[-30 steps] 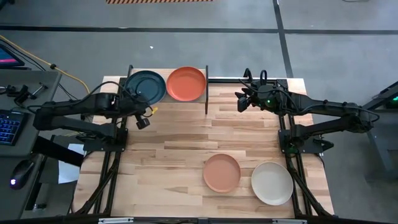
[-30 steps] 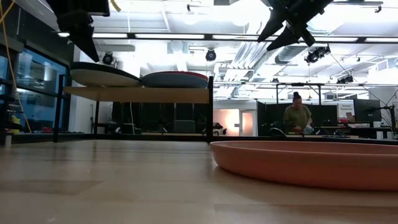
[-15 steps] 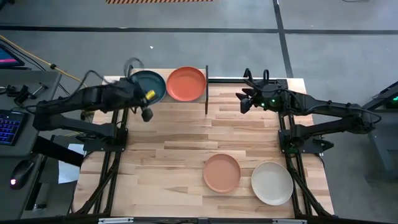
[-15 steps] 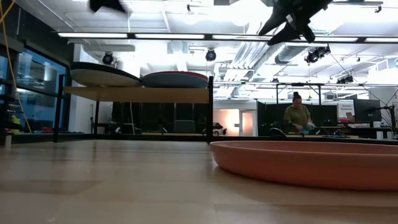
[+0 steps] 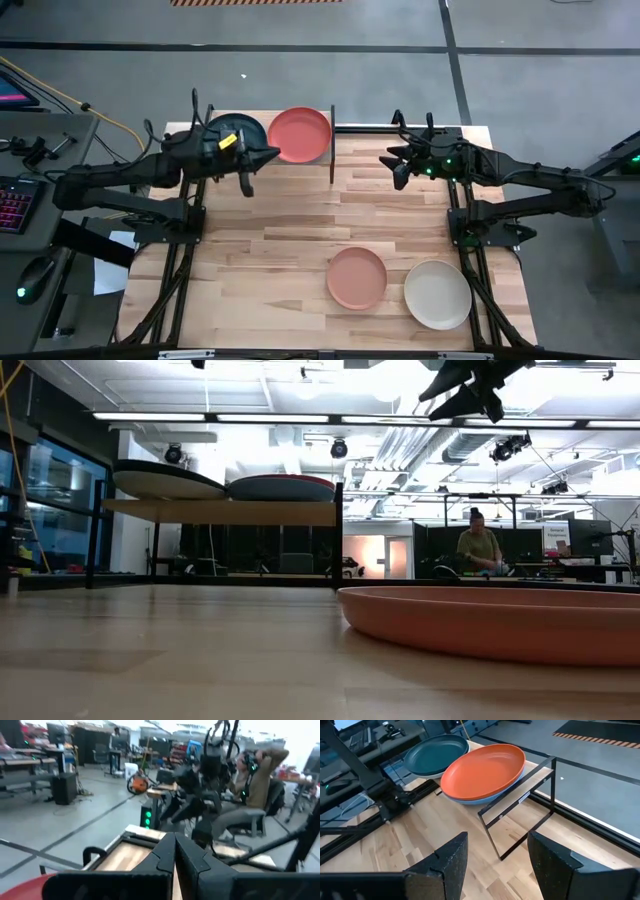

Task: Place and stack plates onto a shelf
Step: Stack the light orange plate on top of the orange plate on the shelf

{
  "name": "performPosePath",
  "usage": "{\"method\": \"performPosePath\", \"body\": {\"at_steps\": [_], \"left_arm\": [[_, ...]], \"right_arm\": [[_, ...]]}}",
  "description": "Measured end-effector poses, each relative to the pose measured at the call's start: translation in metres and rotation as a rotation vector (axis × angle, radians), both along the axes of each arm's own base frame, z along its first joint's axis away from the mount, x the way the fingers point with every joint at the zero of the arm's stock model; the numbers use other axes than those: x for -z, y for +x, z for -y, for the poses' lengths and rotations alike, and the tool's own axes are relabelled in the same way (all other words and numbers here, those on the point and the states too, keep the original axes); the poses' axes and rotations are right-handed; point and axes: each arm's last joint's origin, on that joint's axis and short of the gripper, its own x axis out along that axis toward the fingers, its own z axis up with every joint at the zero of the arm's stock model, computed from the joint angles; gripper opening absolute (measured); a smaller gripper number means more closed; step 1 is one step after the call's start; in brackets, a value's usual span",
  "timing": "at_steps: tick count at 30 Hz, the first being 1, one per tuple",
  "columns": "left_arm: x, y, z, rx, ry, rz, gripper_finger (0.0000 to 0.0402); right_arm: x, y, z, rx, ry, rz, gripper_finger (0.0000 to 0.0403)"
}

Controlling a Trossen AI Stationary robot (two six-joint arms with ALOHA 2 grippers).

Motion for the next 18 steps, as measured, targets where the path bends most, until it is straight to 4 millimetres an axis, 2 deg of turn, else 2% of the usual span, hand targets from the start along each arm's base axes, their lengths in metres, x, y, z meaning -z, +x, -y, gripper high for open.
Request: {"method": "performPosePath", "body": {"at_steps": [6, 10, 13, 18], "left_arm": [[-0.001, -0.001, 0.000, -0.015, 0.003, 0.009, 0.0000], [-0.001, -0.001, 0.000, -0.016, 0.007, 0.007, 0.0000], [-0.001, -0.001, -0.001, -0.043, 0.006, 0.007, 0.0000], [-0.001, -0.002, -0.002, -0.088, 0.023, 0.000, 0.0006]], "right_arm": [[0.000, 0.000, 0.000, -0.009, -0.012, -0.007, 0.0188], [0.005, 0.006, -0.003, -0.102, 0.088, -0.010, 0.0188], [0.028, 0.021, -0.015, -0.262, 0.271, -0.152, 0.0188], [0.070, 0.048, -0.054, -0.445, 0.461, -0.426, 0.0188]]}}
